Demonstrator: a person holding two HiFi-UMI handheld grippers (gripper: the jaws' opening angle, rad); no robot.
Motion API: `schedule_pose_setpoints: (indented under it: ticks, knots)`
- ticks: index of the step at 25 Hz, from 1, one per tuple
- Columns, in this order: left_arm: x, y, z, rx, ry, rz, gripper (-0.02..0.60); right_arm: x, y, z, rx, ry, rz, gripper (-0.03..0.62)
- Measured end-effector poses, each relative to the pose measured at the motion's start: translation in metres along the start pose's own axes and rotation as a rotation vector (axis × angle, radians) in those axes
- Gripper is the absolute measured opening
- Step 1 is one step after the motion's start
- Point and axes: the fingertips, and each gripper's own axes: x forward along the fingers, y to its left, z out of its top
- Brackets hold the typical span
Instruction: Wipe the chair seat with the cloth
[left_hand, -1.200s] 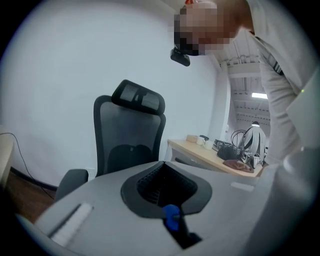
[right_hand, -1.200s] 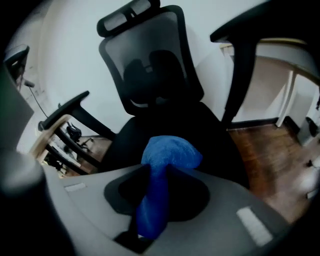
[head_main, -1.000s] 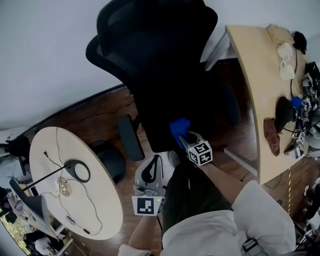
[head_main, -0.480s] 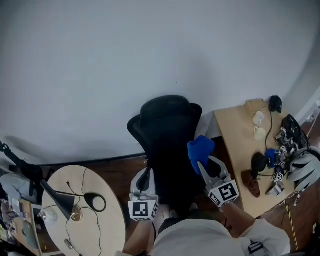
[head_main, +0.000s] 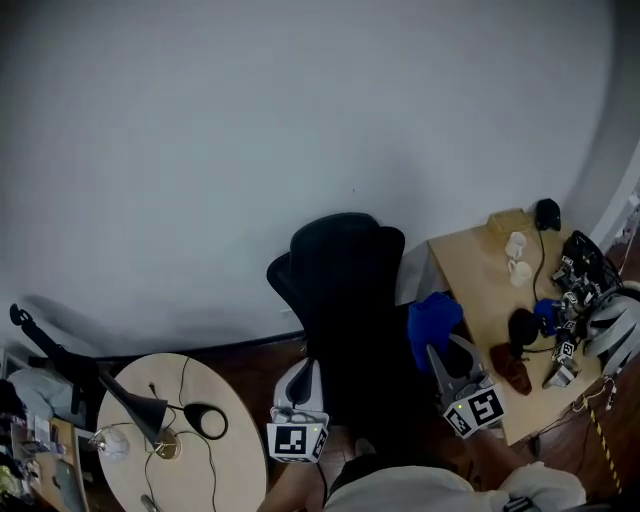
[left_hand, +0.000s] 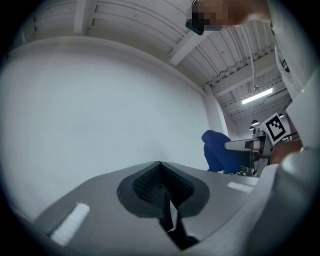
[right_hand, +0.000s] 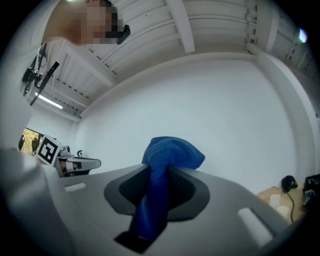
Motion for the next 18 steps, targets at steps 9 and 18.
schedule_pose_setpoints:
  ticks: [9,18]
  knots:
    - [-0.127,-0.106,0.057,0.061,-0.094,0.028,0.000,-0.155,0.059,0.049,-0.007,-0.090,0.072,0.095]
    - [-0.272,-0.273,0.076,0.040,-0.058,0.045,0.001,-0.366,0.091,0.084,0.035,-0.064,0.084,0.097]
